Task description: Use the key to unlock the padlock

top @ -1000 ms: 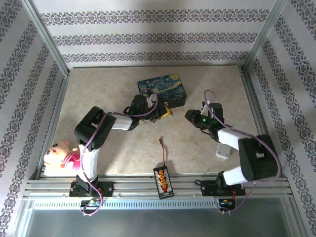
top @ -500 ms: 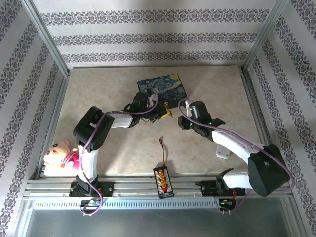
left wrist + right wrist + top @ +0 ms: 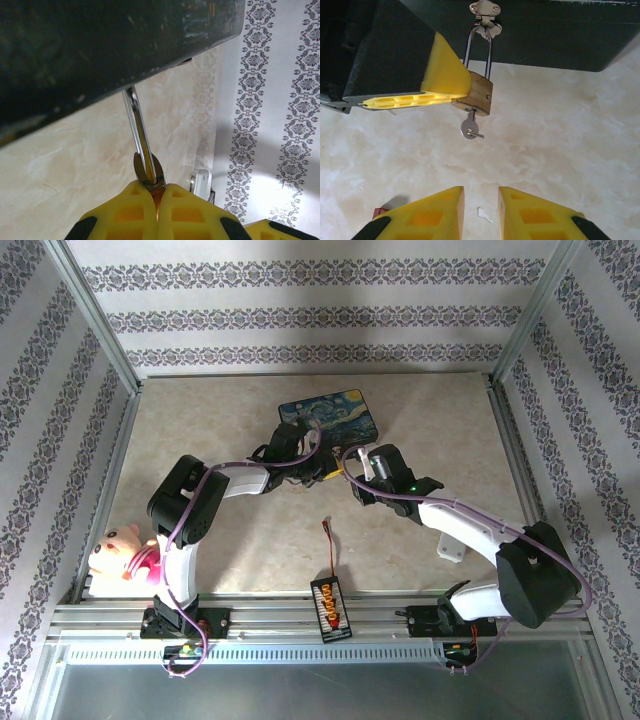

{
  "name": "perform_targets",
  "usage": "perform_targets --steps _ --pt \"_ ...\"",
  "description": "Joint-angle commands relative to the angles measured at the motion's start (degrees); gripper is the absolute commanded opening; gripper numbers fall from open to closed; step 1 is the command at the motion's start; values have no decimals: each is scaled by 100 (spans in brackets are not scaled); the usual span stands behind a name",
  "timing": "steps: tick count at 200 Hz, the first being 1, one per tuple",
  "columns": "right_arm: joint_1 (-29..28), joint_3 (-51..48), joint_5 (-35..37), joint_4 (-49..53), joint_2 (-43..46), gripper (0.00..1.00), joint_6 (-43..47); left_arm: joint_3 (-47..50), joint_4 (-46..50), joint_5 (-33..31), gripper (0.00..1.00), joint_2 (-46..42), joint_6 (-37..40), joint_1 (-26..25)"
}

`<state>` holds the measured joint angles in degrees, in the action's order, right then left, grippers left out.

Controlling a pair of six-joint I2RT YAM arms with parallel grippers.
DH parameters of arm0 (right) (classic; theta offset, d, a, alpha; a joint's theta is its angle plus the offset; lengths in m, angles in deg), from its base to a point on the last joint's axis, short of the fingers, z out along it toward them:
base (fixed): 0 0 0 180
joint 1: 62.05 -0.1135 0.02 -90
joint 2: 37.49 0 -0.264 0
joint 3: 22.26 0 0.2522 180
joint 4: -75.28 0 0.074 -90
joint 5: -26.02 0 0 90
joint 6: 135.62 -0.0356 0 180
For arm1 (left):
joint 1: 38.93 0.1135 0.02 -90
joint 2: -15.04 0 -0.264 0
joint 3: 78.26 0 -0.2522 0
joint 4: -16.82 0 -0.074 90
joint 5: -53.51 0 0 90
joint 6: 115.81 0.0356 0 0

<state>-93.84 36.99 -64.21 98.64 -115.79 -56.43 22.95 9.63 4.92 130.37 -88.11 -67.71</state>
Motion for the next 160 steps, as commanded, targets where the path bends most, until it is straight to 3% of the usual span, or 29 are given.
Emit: perform_targets --steps 1,160 --pt "-103 153 53 53 -27 24 174 334 1682 309 0 390 -634 35" --pt "-229 803 211 48 -1108 26 495 282 1445 579 0 497 -895 38"
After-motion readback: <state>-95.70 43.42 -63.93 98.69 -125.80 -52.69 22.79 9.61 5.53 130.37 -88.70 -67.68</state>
